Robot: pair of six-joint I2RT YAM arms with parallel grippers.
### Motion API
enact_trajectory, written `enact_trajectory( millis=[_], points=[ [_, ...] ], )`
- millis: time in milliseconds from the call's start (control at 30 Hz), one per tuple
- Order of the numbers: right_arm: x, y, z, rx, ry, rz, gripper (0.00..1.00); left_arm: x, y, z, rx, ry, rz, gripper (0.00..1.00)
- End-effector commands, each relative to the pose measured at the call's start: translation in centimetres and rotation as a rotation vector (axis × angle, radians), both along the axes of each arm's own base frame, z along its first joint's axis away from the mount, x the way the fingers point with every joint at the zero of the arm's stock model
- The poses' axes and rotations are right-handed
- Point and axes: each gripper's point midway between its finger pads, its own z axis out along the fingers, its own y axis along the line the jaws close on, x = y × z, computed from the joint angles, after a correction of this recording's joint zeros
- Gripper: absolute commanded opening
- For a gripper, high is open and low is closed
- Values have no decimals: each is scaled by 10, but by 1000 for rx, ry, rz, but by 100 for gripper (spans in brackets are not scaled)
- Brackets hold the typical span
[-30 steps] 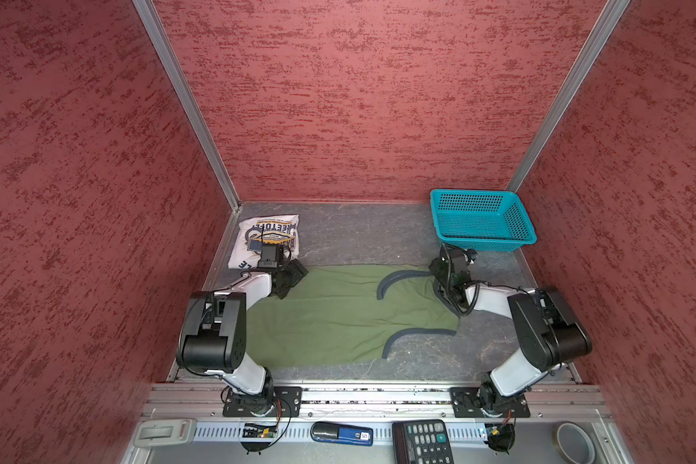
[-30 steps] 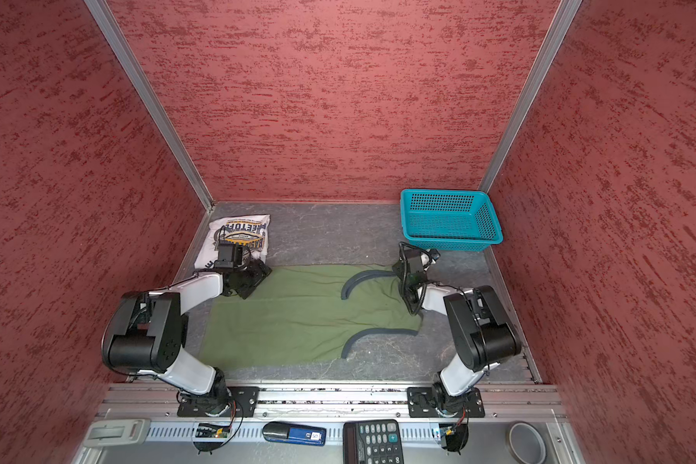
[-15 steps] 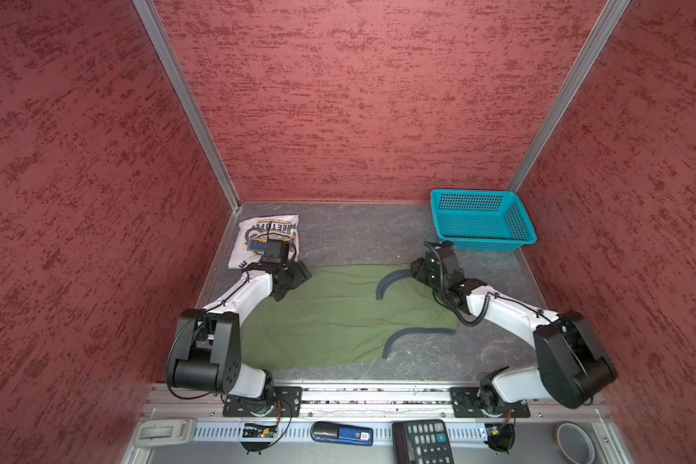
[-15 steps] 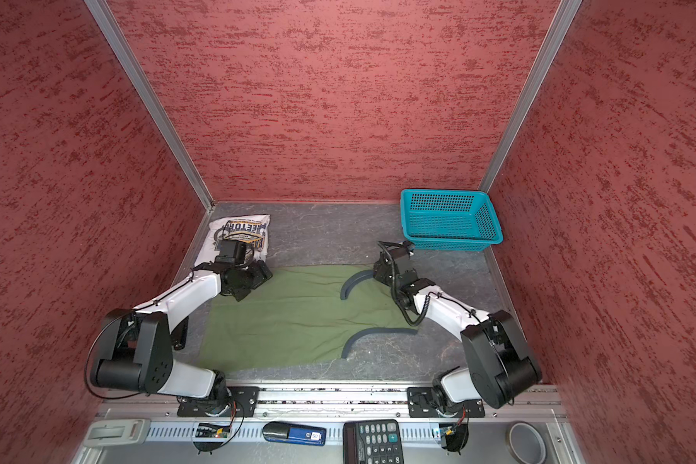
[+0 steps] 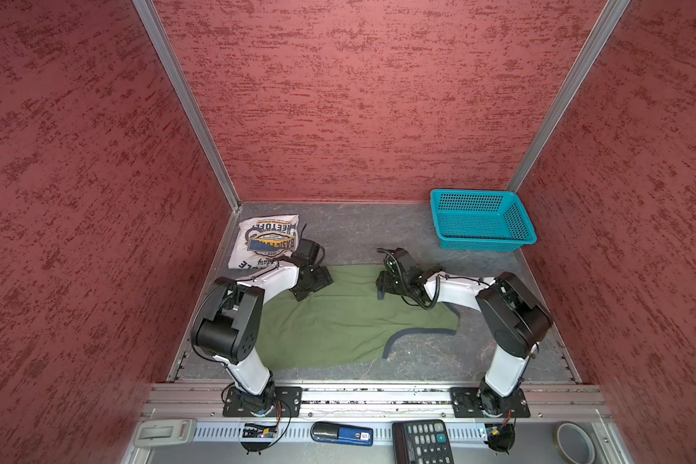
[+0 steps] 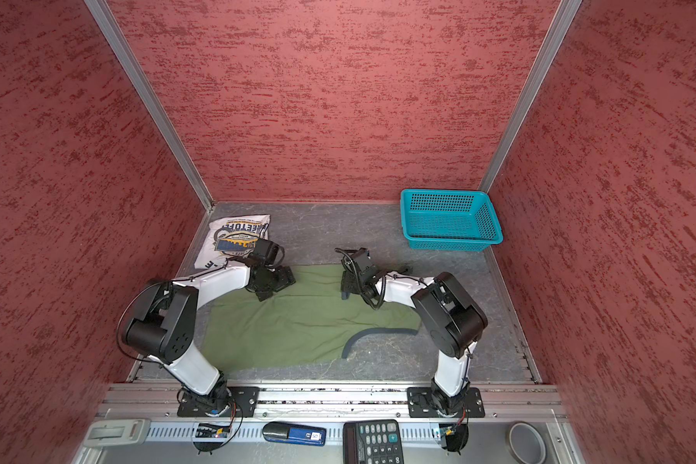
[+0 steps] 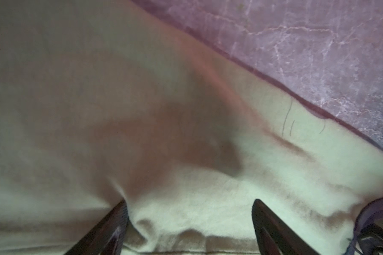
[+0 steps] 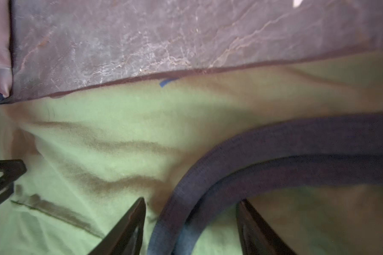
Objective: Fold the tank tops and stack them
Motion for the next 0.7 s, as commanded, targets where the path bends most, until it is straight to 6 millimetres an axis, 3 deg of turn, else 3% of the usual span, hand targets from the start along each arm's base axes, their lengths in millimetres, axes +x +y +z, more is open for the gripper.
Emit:
enact_trajectory(
  millis=[0, 200, 267, 367, 467, 533, 667],
  points=[
    [2, -36, -30, -82, 84, -61, 65, 1, -13, -17, -23, 33, -7, 88],
    [31, -73, -30, -73, 63, -131, 64, 38, -25, -9, -20, -8, -51, 88],
    [41, -78, -13, -73, 20, -133, 65, 47, -29, 4, -15, -18, -75, 88],
    [42, -80, 17, -84, -33, -112, 66, 45, -25, 31, -1, -61, -78, 89],
    [26, -82, 41, -72, -60, -81, 67, 21, -7, 56, 33, -88, -50, 90],
    [5, -82, 52, -65, -66, -49, 67, -7, 15, 67, 75, -93, -4, 91],
    [-44, -79, 62, -45, -45, -2, 67, -71, 63, 65, 109, -47, 147, 91]
  ],
)
